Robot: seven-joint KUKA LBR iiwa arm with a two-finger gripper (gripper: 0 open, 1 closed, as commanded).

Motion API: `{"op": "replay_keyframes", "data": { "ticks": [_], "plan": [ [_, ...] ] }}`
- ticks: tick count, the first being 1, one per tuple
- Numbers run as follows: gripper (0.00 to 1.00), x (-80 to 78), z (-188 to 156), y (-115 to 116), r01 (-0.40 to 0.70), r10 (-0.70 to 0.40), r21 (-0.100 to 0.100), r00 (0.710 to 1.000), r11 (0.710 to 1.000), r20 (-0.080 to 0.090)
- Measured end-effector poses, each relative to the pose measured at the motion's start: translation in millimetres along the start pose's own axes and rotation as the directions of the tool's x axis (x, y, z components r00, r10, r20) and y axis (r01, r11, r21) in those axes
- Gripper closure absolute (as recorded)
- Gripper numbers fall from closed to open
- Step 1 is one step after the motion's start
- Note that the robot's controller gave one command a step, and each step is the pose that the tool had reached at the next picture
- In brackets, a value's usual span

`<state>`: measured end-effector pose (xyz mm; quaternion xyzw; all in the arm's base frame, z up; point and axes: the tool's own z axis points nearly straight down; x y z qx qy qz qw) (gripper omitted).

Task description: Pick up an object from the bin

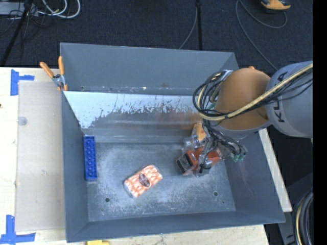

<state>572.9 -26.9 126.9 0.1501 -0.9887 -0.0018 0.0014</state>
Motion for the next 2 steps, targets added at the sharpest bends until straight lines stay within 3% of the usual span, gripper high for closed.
{"op": "replay_keyframes", "data": {
  "ticks": [1,2],
  "plan": [
    [1.0,0.0,0,0,-0.001,0.001,0.0,1.0,1.0,0.0],
    [1.0,-25.8,-201,-7,0.108,-0.108,-0.003,0.994,0.994,-0.006]
  ]
}}
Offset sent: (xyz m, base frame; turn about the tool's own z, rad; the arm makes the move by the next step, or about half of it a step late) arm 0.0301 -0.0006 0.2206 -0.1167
